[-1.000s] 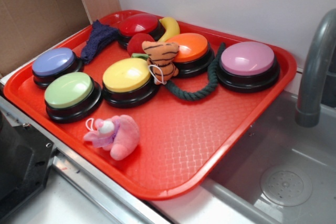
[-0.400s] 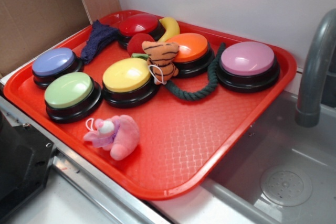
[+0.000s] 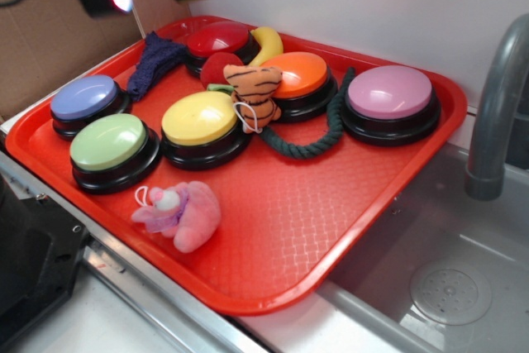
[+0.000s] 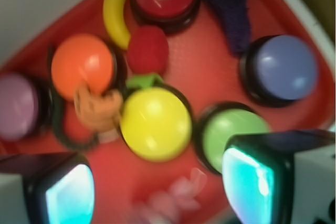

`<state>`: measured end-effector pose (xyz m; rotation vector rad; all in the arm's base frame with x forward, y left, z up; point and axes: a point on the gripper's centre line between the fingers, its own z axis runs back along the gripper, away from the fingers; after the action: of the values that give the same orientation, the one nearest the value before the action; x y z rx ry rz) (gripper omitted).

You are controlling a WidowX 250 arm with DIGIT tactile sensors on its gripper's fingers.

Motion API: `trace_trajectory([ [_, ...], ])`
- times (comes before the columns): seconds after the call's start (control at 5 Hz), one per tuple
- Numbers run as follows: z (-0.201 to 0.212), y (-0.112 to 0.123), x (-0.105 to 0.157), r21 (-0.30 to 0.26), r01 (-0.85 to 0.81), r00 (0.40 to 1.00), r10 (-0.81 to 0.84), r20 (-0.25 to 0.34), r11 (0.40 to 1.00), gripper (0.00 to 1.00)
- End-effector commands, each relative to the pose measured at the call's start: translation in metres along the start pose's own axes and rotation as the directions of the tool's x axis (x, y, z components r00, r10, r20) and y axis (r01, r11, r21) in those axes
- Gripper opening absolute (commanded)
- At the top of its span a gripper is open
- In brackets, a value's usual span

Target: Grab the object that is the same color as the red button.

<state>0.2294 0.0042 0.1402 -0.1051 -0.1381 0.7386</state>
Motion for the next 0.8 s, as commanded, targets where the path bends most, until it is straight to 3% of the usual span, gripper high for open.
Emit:
trace_trajectory([
  [0.0,-0.05,-0.002,0.039,-0.066,-0.259,0.963,0.263,0.06,0.964,1.0],
  [0.4,-0.072,0.013,0.059,-0.162,-0.422,0.897,0.437,0.066,0.892,1.0],
  [0.6,-0.084,0.014,0.068,-0.155,-0.441,0.89,0.453,0.052,0.884,1.0],
])
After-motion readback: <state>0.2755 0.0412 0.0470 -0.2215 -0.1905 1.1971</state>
